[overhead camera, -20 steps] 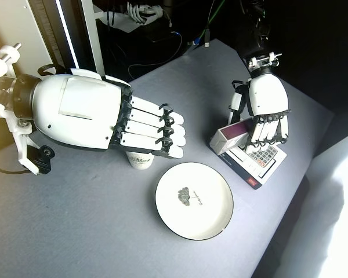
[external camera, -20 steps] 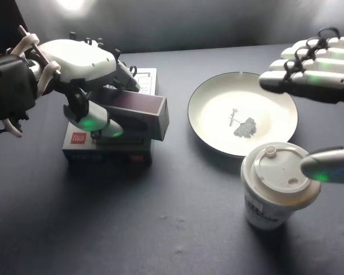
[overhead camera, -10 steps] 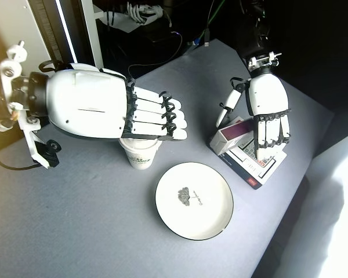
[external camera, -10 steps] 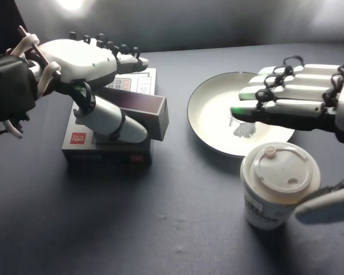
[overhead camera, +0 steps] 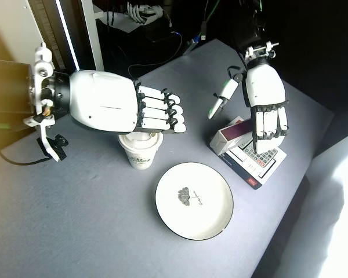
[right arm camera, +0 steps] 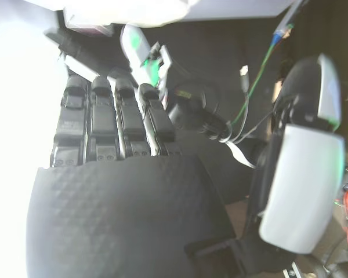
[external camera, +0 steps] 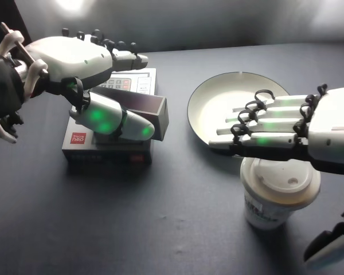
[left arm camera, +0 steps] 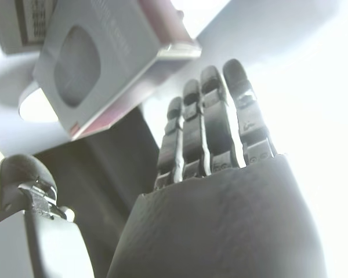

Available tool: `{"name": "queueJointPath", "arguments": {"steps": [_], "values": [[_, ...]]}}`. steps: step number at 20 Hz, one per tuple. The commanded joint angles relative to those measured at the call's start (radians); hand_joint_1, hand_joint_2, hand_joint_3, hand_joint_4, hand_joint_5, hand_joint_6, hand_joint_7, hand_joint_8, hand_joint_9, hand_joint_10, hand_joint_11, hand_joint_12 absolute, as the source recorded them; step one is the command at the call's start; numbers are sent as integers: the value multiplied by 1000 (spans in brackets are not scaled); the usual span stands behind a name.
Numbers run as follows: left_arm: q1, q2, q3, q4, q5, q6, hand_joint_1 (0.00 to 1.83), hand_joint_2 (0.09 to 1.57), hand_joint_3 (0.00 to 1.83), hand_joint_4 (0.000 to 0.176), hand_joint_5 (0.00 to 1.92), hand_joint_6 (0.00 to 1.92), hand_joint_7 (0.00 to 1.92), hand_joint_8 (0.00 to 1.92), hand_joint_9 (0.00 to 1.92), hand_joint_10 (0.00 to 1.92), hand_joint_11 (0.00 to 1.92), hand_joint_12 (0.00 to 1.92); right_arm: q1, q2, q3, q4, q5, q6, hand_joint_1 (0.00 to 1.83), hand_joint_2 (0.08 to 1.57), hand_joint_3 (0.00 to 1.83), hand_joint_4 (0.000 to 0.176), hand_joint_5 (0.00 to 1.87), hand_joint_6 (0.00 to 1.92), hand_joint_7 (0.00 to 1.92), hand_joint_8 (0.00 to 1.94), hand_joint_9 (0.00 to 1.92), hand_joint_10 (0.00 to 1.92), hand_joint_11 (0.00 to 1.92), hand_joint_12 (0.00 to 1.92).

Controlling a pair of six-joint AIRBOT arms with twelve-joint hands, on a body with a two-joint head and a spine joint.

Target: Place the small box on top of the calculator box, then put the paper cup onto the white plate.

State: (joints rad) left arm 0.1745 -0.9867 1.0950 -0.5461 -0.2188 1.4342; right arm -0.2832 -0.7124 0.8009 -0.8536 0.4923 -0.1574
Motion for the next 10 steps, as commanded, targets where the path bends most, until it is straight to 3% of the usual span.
{"name": "queueJointPath", "arguments": {"steps": [1, 4, 8, 10], "values": [[-15, 20, -7, 10, -95, -12, 308, 939, 5, 0, 181, 12, 262, 7, 271, 5, 0, 621, 15, 5, 3, 40, 70, 6, 747, 783, 0, 0, 0, 0, 0, 0, 0, 0, 0, 0], [-21, 54, -56, 27, -94, -32, 301, 947, 1, 0, 196, 5, 272, 3, 279, 2, 0, 616, 32, -31, 20, 39, 46, 6, 893, 796, 0, 0, 0, 0, 0, 0, 0, 0, 0, 0], [-27, 124, -126, 50, -68, -37, 315, 950, 2, 0, 201, 3, 278, 4, 290, 5, 0, 631, 35, -91, 68, 27, 2, 7, 891, 821, 0, 0, 0, 0, 0, 0, 0, 0, 0, 0], [-19, 169, -165, 82, -67, -50, 307, 955, 3, 0, 180, 2, 249, 1, 254, 1, 0, 573, 36, -109, 87, -49, -5, 71, 933, 844, 10, 0, 0, 0, 0, 0, 0, 0, 0, 0]]}}
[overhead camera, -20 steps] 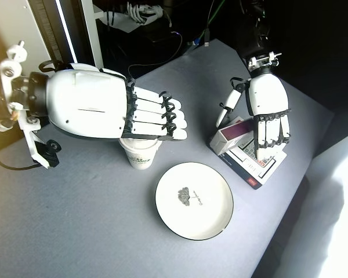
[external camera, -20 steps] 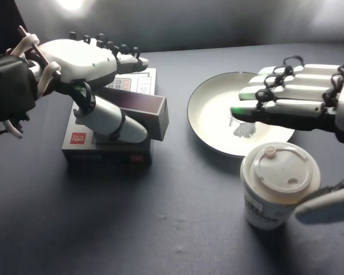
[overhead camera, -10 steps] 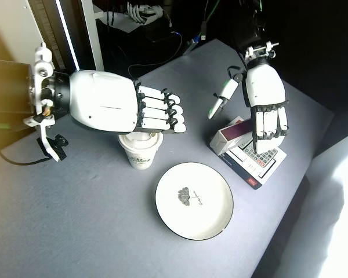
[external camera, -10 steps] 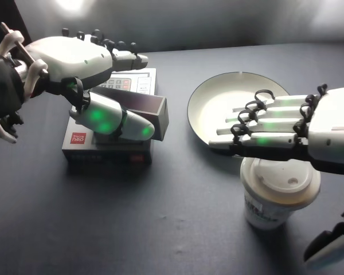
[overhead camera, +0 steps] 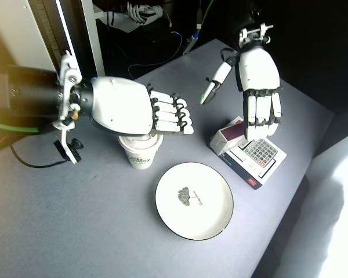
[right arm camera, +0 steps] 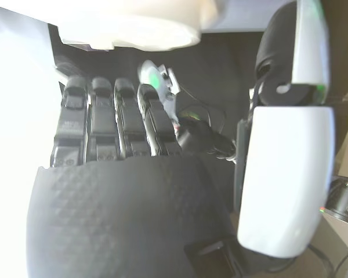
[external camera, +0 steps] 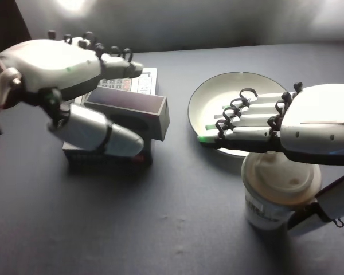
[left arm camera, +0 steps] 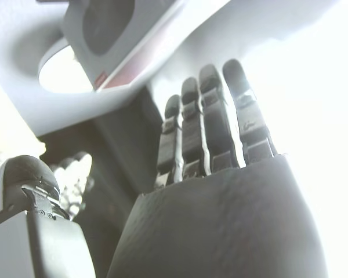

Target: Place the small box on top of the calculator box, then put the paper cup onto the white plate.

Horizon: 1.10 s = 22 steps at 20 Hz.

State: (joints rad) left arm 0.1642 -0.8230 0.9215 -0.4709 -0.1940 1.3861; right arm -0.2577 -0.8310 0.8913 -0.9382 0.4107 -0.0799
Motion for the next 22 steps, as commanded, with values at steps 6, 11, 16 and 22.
{"name": "queueJointPath", "arguments": {"steps": [6, 11, 16, 22], "values": [[121, 107, -72, 297, -200, -327, 305, 957, 1, 0, 221, 6, 300, 8, 308, 9, 0, 692, 10, 7, -2, -87, 70, 102, 1075, 888, 19, 0, 0, 0, 0, 0, 0, 0, 0, 0], [239, 182, -137, 446, -342, -445, 291, 965, 0, 0, 217, 4, 299, 5, 312, 4, 0, 700, 0, 7, 0, -111, 75, 104, 1054, 929, 21, 0, 0, 0, 0, 0, 0, 0, 0, 0], [259, 219, -166, 590, -357, -472, 317, 959, 0, 0, 235, 3, 300, 4, 291, 4, 0, 634, -17, -3, 29, -112, 104, 130, 1115, 924, 5, 0, 0, 0, 0, 0, 0, 0, 0, 0], [315, 243, -183, 671, -455, -552, 304, 968, 2, 0, 255, 7, 316, 6, 326, 6, 0, 723, -26, -14, 57, -122, 124, 142, 1062, 955, 15, 0, 0, 0, 0, 0, 0, 0, 0, 0]]}}
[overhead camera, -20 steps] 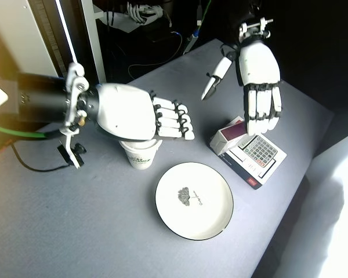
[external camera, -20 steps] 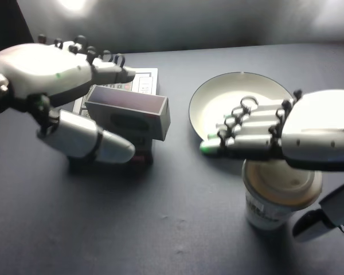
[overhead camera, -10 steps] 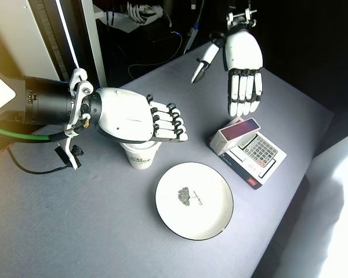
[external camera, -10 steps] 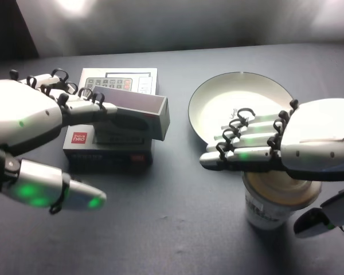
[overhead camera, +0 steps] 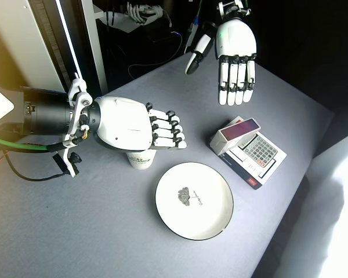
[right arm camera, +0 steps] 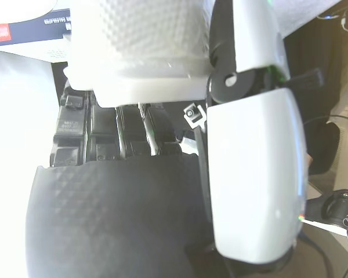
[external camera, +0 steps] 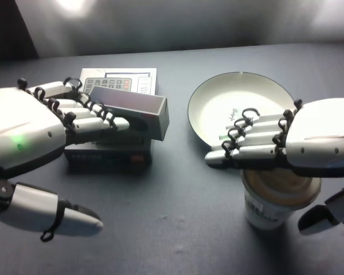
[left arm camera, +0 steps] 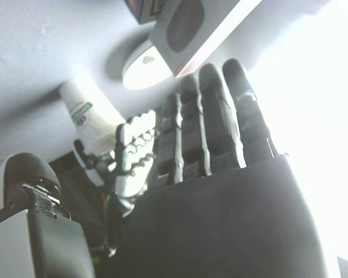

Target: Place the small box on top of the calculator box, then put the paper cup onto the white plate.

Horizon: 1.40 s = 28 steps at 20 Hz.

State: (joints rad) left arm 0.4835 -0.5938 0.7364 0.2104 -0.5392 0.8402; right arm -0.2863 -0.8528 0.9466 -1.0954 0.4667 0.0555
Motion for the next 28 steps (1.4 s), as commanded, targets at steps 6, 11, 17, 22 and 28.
{"name": "queueJointPath", "arguments": {"steps": [6, 11, 17, 22, 28], "values": [[9, 24, 10, 191, -111, -190, 255, 968, 2, 0, 264, 1, 329, 2, 321, 2, 0, 696, -15, 8, 19, 29, 100, 9, 1162, 973, 14, 0, 0, 0, 0, 0, 0, 0, 11, 6], [19, 29, 17, 309, -190, -203, 259, 971, 2, 0, 259, 1, 332, 0, 328, 2, 0, 709, -23, -1, 32, 28, 104, 9, 1122, 1001, 20, 0, 0, 0, 0, 0, 0, 0, 28, 16], [25, 41, 4, 349, -193, -193, 288, 966, 0, 0, 282, 7, 356, 6, 349, 7, 0, 737, -26, -1, 39, 28, 105, 9, 1045, 1002, 0, 0, 0, 0, 0, 0, 0, 0, 0, 651], [32, 41, 4, 364, -221, -183, 257, 990, 5, 0, 250, 2, 324, 2, 318, 2, 0, 674, -27, -1, 49, 28, 111, 9, 1189, 1016, 5, 0, 0, 0, 0, 0, 0, 0, 0, 571], [5, 25, 2, 396, -198, -203, 272, 985, 0, 0, 294, 6, 366, 6, 353, 7, 0, 747, -31, -1, 57, 28, 111, 9, 1243, 1004, 0, 0, 0, 0, 0, 0, 0, 0, 0, 605]]}}
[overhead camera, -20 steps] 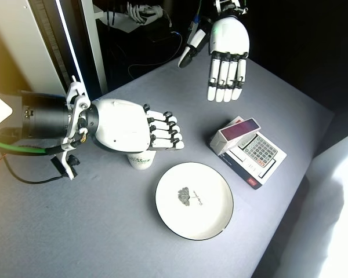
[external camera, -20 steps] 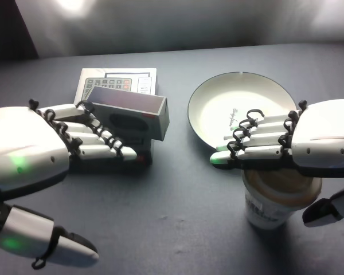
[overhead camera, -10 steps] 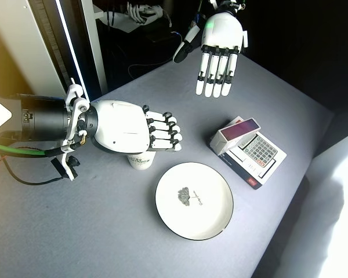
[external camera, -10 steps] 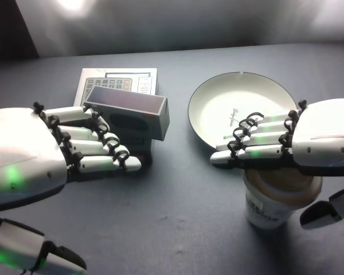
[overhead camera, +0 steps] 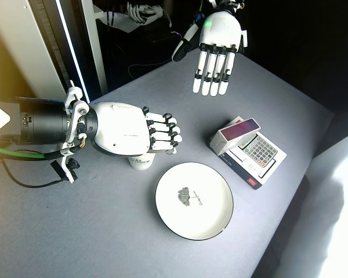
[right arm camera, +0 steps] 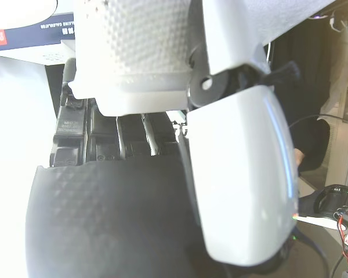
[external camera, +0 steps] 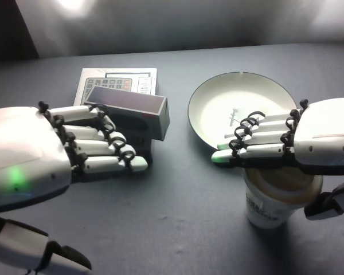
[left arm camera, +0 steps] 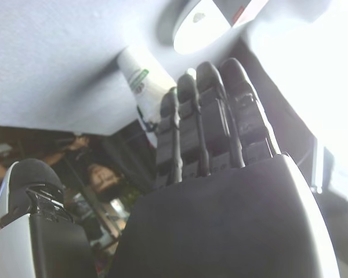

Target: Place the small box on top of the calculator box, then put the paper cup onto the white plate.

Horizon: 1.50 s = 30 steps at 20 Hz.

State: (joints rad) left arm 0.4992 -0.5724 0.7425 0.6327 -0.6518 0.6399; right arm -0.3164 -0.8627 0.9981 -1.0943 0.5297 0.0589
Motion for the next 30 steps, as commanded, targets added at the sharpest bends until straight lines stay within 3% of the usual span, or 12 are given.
{"name": "queueJointPath", "arguments": {"steps": [1, 2, 10, 13, 16, 19, 23, 25, 27, 28, 30], "values": [[-15, 0, -4, -14, -84, -11, 272, 985, 0, 0, 294, 6, 366, 6, 353, 7, 0, 747, -3, 9, 6, 26, 50, 6, 1243, 1004, 0, 0, 0, 0, 0, 0, 0, 0, 0, 605], [-16, -4, -4, -6, -83, -17, 268, 989, 1, 0, 272, 1, 347, 2, 344, 2, 0, 727, -6, 9, 9, 26, 61, 6, 1301, 1024, 6, 0, 0, 0, 0, 0, 0, 0, 0, 515], [-22, -11, -12, 19, -83, -47, 281, 995, 2, 0, 280, 4, 342, 2, 333, 2, 0, 712, -18, 9, 31, -36, 106, 6, 1305, 1071, 2, 0, 0, 0, 0, 0, 0, 0, 0, 585], [-26, -11, -16, 18, -83, -57, 281, 989, 0, 0, 276, 1, 351, 3, 349, 5, 0, 736, -19, 9, 33, -36, 106, 6, 1323, 1081, 1, 0, 0, 0, 0, 0, 0, 0, 0, 491], [-31, -12, -18, 9, -83, -62, 277, 998, 3, 0, 268, 0, 334, 3, 333, 3, 0, 711, -21, 9, 33, -36, 106, 6, 1298, 1075, 0, 0, 0, 0, 0, 0, 0, 0, 0, 564], [-36, -12, -20, 9, -86, -68, 280, 995, 0, 0, 279, 4, 339, 3, 338, 4, 0, 728, -21, 9, 33, -36, 106, 8, 1331, 1082, 3, 0, 0, 0, 0, 0, 0, 0, 0, 516], [-42, -12, -24, 14, -87, -72, 280, 998, 1, 0, 277, 1, 346, 2, 345, 2, 0, 738, -21, 9, 33, -36, 106, 10, 1421, 1091, 2, 0, 38, 10, 20, 4, 46, 15, 0, 746], [-48, -16, -21, 19, -87, -72, 270, 1004, 2, 0, 268, 5, 333, 2, 326, 1, 0, 696, -21, 9, 33, -35, 106, 10, 1463, 1085, 0, 0, 174, 27, 158, 20, 200, 47, 0, 1085], [-49, -17, -19, 24, -87, -77, 279, 994, 0, 0, 305, 9, 374, 8, 363, 9, 0, 796, -21, 9, 33, -33, 105, 10, 1570, 1091, 1, 0, 446, 32, 453, 20, 431, 61, 5, 1315], [-50, -17, -20, 26, -87, -80, 278, 991, 0, 0, 317, 8, 385, 7, 381, 11, 0, 832, -21, 9, 33, -31, 105, 10, 1558, 1109, 5, 0, 599, 47, 613, 31, 553, 77, 82, 1320], [-54, -17, -21, 26, -86, -81, 260, 1011, 4, 0, 264, 1, 334, 2, 337, 1, 0, 718, -21, 9, 33, -25, 105, 11, 1505, 1117, 2, 0, 819, 43, 845, 27, 745, 85, 241, 1298]]}}
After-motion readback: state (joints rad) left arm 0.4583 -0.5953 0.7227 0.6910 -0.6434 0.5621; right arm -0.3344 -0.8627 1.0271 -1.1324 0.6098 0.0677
